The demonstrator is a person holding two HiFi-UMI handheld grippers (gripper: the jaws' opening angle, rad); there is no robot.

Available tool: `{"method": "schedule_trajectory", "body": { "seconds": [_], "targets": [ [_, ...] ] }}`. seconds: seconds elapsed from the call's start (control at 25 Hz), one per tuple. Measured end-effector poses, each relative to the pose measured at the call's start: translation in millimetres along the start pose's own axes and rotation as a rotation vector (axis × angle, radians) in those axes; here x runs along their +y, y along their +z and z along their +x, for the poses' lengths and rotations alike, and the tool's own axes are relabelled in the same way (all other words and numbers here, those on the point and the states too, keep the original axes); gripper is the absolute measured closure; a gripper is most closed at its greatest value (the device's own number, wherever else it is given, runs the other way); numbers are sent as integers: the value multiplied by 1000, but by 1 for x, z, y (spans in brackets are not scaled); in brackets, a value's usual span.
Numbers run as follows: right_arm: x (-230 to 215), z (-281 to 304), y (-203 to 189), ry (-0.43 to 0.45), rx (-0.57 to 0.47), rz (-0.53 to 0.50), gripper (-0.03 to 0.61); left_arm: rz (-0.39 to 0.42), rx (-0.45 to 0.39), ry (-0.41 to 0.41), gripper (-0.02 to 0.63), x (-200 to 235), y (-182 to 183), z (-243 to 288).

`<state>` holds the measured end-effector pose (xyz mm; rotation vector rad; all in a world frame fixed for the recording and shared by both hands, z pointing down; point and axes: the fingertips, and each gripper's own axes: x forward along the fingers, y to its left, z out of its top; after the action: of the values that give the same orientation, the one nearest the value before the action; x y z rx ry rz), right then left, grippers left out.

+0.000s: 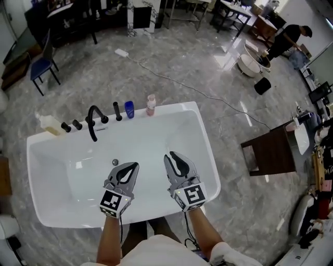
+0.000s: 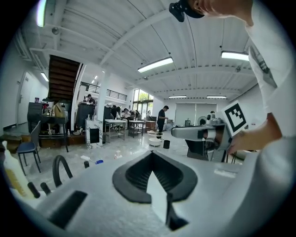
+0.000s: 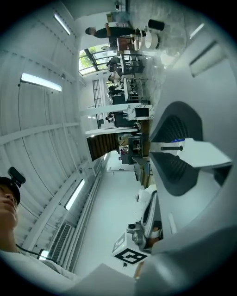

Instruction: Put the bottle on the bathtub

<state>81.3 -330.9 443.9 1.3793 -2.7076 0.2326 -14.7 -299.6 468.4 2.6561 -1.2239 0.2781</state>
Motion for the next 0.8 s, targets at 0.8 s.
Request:
{"method": "schedule_trajectory", "body": {
  "seconds": [0.8],
  "targets": [
    [72, -93, 126, 87, -174, -3, 572, 65, -69, -35, 615, -51, 80, -98]
  ]
}}
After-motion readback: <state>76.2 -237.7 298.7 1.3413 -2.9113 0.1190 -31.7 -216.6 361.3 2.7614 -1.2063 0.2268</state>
